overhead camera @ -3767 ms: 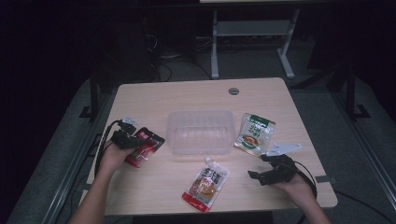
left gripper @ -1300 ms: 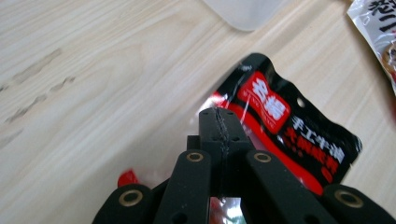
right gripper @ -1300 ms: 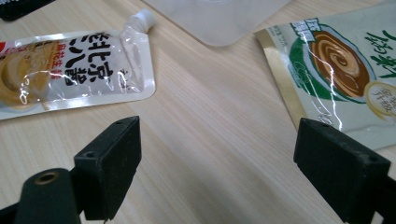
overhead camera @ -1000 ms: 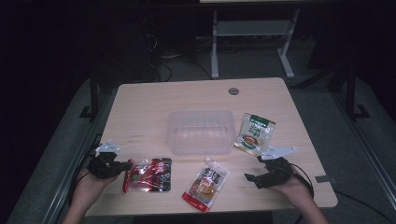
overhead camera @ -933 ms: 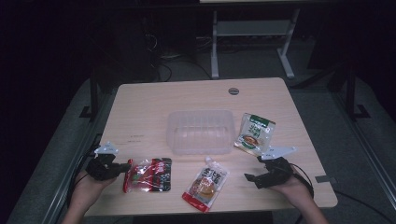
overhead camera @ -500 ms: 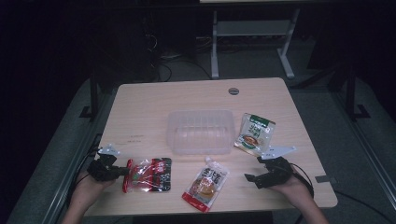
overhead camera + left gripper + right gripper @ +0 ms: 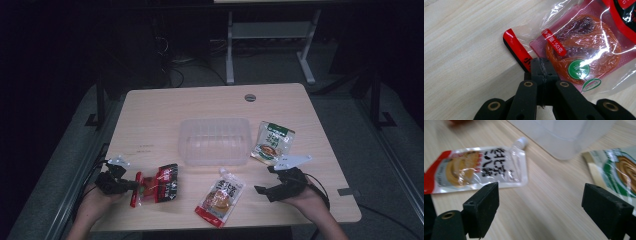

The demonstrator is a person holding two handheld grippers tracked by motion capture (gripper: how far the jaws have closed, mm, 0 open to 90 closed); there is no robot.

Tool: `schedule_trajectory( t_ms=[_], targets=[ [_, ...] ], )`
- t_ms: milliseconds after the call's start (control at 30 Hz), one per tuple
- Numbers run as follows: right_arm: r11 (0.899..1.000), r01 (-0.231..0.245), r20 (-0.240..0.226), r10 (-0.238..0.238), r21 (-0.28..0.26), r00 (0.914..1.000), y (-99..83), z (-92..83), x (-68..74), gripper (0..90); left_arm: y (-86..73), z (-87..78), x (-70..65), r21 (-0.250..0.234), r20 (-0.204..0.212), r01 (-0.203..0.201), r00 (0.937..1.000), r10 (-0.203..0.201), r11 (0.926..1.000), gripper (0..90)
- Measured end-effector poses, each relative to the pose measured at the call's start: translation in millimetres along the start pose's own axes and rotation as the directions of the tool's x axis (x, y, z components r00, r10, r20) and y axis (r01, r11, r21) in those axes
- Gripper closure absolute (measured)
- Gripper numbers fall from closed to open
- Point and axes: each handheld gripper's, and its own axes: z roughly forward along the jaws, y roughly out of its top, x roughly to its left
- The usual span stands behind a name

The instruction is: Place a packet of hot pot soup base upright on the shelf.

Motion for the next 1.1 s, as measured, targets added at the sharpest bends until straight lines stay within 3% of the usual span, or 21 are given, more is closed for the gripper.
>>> schedule_trajectory(
  t_ms=[167,367,567,667,833,1100],
  targets=[
    [0.999,0.048,-0.063,-0.049,-0.013,0.9968,17.4,10.7,20.0,14.1,2.2,1.6,-3.8,0.004,0.002,-0.011,0.9999,0.011,0.9999,90.0],
    [0.995,0.098,-0.142,-0.101,-0.026,0.9847,41.9,31.6,41.8,14.2,2.0,1.6,-3.7,0.001,0.007,-0.002,1.0000,0.002,1.0000,90.0],
    [0.994,0.105,-0.210,-0.111,-0.038,0.9715,60.5,51.9,55.0,14.4,1.8,1.3,-3.1,0.003,0.010,0.005,0.9999,-0.005,1.0000,90.0],
    [0.993,0.110,-0.234,-0.114,-0.032,0.9656,67.3,61.8,59.8,14.4,2.3,3.2,-6.4,-0.008,0.033,0.019,0.9993,-0.019,0.9998,90.0],
    [0.994,0.109,-0.271,-0.110,-0.019,0.9563,74.5,79.3,67.1,14.8,5.8,5.9,-11.6,-0.004,0.042,-0.006,0.9991,0.006,1.0000,90.0],
    [0.995,0.096,-0.339,-0.088,0.007,0.9366,87.7,106.1,79.5,15.6,5.9,6.4,-12.1,-0.009,0.049,0.002,0.9988,-0.002,1.0000,90.0]
  ],
)
